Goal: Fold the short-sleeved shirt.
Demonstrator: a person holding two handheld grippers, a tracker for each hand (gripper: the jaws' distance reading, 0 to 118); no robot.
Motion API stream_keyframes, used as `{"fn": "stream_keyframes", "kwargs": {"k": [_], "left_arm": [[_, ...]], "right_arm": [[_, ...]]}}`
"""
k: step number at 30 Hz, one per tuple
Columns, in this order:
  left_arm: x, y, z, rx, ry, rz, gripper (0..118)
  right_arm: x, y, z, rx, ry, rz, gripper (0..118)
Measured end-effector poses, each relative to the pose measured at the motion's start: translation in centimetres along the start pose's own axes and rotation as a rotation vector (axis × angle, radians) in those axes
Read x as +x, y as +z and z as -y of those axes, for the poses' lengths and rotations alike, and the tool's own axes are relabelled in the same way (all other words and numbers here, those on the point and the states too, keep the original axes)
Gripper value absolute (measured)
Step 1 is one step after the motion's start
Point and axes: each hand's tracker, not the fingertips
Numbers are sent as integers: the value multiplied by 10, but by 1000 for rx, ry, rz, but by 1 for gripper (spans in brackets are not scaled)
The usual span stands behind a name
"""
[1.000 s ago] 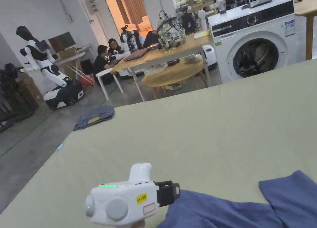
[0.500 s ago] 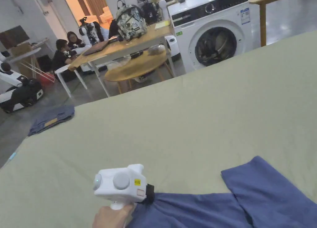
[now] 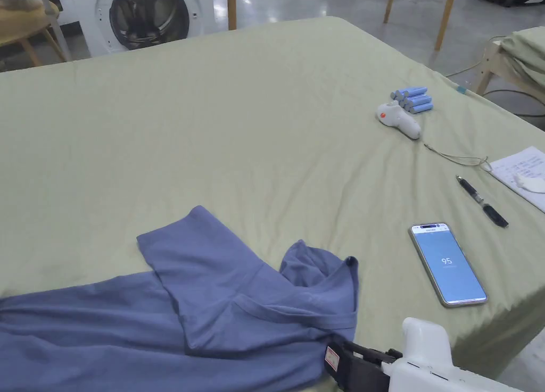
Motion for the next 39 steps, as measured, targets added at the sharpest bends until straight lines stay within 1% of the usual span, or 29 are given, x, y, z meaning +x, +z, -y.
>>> {"fn": "stream_keyframes", "kwargs": {"k": [1,2,5,6,7,9,10,11,12,13,15,16,18,20,21,24,27,29,31,34,36,38,39], "left_arm": [[0,1,1,-3,6,10,0],[-1,2,2,-2,13,16,0],[-4,3,5,5,42,42,0],[-5,4,7,13,55,49,0],[-6,6,10,24,68,57,0],[-10,14,17,91,82,88,0],[-10,26,25,173,51,79,0],[-10,37,32,211,41,58,0],[-17,53,36,273,56,57,0],[-24,72,43,343,83,97,0],[-42,124,57,485,169,161,0],[-52,147,60,546,180,181,0],[-65,202,74,656,188,127,0],[-75,249,87,752,176,104,0],[-78,275,95,784,185,79,0],[-82,331,113,918,152,45,0],[-88,368,119,995,188,43,0],[-91,383,111,1033,186,11,0],[-96,398,100,1058,205,-3,0],[-112,413,81,1128,219,-7,0],[-118,423,68,1171,217,-44,0],[-123,430,52,1182,212,-59,0],[-126,432,41,1182,203,-68,0]], "right_arm": [[0,-7,-1,-6,-7,-5,24],[0,-13,-1,-5,-14,-11,6],[1,-24,3,19,-9,1,6],[3,-27,3,19,-29,-26,5],[2,-28,3,15,-34,-26,5],[-1,-18,2,26,-23,-34,5],[-4,-10,-1,49,7,-47,5],[-9,-2,-4,73,43,-59,5],[-16,9,-10,104,78,-73,5],[-21,18,-16,131,109,-95,5],[-40,31,-34,171,207,-125,5],[-50,36,-44,191,249,-133,5],[-67,44,-67,238,295,-178,5],[-83,49,-91,269,326,-226,5],[-92,53,-105,292,344,-236,5],[-124,62,-145,364,415,-246,5],[-157,68,-186,427,459,-295,5],[-183,75,-210,468,493,-307,5],[-208,79,-238,496,511,-334,5],[-241,87,-274,517,524,-338,5],[-259,89,-298,523,524,-350,5],[-274,91,-320,523,517,-365,5],[-284,89,-329,524,519,-357,5]]}}
